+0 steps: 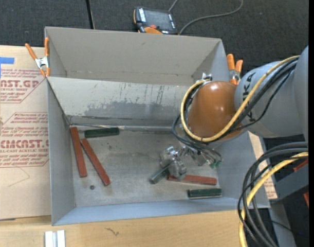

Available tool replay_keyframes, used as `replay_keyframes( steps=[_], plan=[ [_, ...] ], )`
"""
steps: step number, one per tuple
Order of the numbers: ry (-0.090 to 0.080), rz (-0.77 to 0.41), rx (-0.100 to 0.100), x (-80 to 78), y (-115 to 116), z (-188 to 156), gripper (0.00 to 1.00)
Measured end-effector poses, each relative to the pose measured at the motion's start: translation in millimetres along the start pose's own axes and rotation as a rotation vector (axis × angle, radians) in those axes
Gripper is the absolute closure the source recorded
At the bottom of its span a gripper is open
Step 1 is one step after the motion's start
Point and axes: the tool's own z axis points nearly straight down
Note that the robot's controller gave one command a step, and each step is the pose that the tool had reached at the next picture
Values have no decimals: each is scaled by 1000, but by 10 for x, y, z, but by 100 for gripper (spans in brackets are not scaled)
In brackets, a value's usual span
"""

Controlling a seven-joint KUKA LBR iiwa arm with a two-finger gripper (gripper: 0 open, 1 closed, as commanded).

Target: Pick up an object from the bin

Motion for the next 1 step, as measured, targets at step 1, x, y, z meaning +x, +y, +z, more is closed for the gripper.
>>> replay_keyframes(
  steps=[1],
  plan=[
    [-10, -38, 7, -77, -309, -1547, 100]
  ],
)
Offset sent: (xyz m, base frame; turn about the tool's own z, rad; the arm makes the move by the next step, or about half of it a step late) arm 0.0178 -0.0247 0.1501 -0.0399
